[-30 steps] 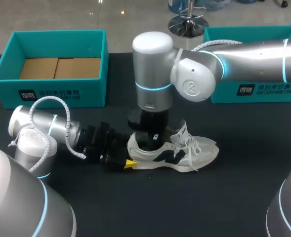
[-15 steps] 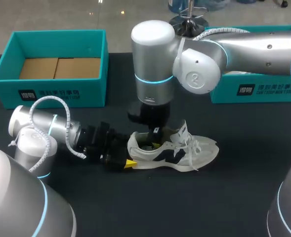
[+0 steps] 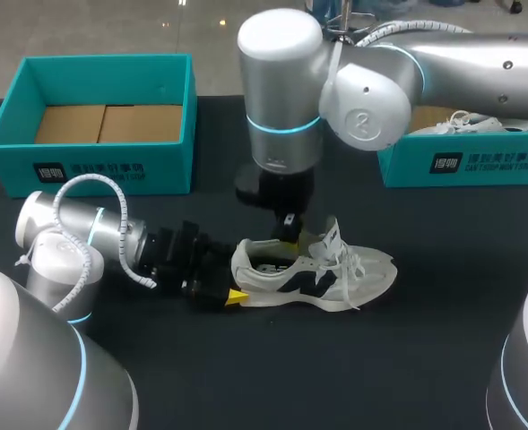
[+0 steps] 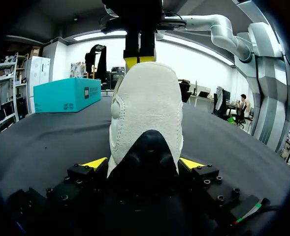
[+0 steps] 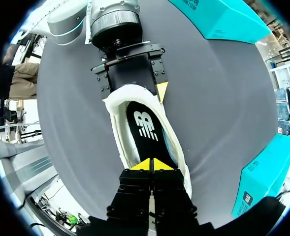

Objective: Take the shoe out of the shoebox, open the shoe tongue, remove and reinsert the insole, then place the shoe into the shoebox

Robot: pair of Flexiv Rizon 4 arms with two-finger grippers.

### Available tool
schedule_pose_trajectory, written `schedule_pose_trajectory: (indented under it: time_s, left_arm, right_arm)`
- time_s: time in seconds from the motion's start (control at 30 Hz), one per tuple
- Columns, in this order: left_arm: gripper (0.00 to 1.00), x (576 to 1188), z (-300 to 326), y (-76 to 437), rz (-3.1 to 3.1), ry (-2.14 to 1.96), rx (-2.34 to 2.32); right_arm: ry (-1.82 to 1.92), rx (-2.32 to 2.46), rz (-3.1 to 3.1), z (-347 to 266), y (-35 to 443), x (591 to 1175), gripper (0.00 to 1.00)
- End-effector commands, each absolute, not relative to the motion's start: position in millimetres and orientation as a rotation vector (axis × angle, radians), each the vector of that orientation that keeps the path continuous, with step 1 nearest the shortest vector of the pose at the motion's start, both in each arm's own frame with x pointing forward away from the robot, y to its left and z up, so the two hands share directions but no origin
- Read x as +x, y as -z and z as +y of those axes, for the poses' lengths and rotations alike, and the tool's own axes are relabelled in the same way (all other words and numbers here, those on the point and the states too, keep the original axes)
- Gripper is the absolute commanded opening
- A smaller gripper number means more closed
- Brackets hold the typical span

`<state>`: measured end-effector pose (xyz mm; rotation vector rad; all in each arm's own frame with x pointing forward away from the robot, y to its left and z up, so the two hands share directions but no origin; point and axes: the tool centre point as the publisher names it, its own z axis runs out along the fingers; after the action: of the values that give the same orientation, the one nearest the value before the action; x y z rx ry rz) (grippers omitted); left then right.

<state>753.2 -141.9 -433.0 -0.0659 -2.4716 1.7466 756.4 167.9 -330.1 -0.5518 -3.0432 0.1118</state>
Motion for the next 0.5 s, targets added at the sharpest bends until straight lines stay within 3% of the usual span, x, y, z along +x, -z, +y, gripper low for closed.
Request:
schedule_pose_trajectory:
  time_s: [0.03, 0.5]
  left_arm:
    - [0.00, 752.5, -143.7, 436.0, -2.473, -1.746, -0.065]
    - [0.00, 752.5, -143.7, 436.0, -2.473, -1.746, -0.065]
  right_arm:
    - [-0.098, -0.544, -3.021, 170.0, 347.9, 760.9, 0.00]
    - [-0.059, -0.511, -2.974, 172.9, 389.4, 766.7, 0.00]
